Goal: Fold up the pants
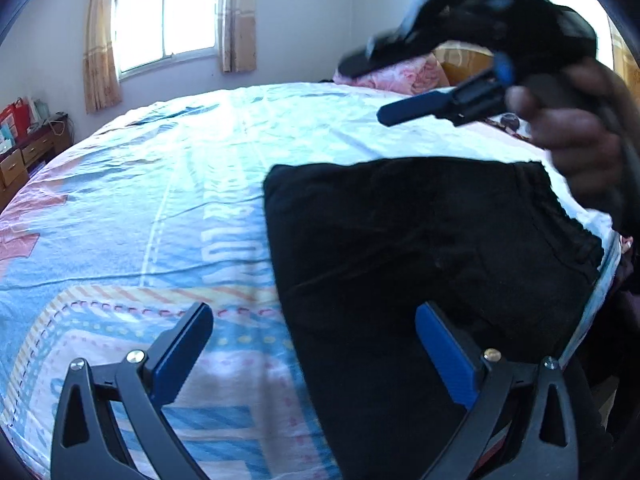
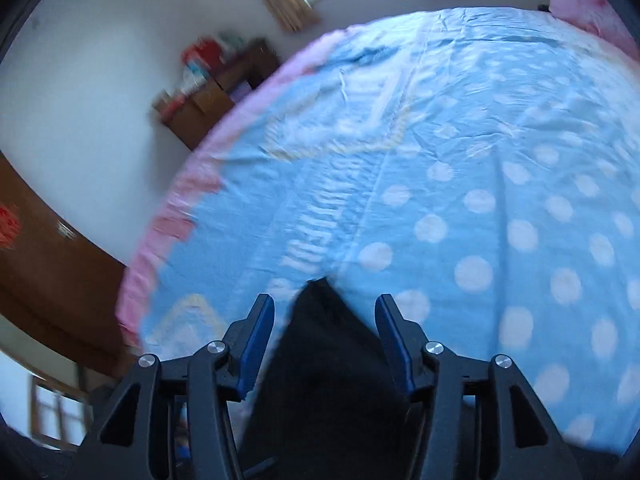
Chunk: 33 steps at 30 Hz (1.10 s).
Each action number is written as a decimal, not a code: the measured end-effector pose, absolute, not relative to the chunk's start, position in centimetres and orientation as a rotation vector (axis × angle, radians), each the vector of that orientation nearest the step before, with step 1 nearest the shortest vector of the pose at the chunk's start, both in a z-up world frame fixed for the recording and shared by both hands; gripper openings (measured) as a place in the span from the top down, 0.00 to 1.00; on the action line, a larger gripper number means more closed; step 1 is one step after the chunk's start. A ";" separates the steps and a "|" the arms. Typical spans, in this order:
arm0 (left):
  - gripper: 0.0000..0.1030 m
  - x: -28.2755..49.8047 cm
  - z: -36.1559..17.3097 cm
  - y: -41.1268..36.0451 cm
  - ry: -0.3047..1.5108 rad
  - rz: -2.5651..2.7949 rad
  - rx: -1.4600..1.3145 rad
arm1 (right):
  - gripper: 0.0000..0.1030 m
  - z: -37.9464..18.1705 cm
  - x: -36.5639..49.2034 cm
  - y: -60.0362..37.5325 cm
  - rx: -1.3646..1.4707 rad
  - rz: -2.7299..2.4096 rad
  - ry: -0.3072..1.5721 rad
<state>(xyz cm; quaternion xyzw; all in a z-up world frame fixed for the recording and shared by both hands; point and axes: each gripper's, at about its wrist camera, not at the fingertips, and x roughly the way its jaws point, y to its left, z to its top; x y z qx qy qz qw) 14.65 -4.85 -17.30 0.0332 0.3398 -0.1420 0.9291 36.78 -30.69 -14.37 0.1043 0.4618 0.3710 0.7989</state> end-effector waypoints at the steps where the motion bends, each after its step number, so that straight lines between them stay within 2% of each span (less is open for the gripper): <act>1: 0.00 14.7 -17.6 -5.2 0.708 -0.293 0.078 | 0.37 -14.7 35.9 -30.8 0.245 0.837 1.005; 7: 0.00 14.6 -18.0 -4.9 0.728 -0.285 0.041 | 0.39 -21.6 36.9 -31.0 0.239 0.712 1.127; 13: 0.00 13.6 -16.3 -5.5 0.678 -0.281 0.088 | 0.38 -19.5 35.7 -33.1 0.295 0.676 1.071; 19: 0.00 13.6 -15.5 -6.6 0.655 -0.319 0.127 | 0.38 -15.6 27.5 -38.5 0.091 0.466 0.895; 24: 0.00 15.0 -16.6 -9.1 0.687 -0.379 0.183 | 0.38 -18.9 23.6 -43.3 0.099 0.379 0.964; 27: 0.00 15.9 -18.1 -10.6 0.745 -0.395 0.222 | 0.38 -20.6 23.7 -45.0 0.130 0.363 0.934; 33: 0.00 16.0 -17.1 -10.7 0.772 -0.386 0.216 | 0.33 -20.9 23.1 -42.5 -0.049 0.321 0.890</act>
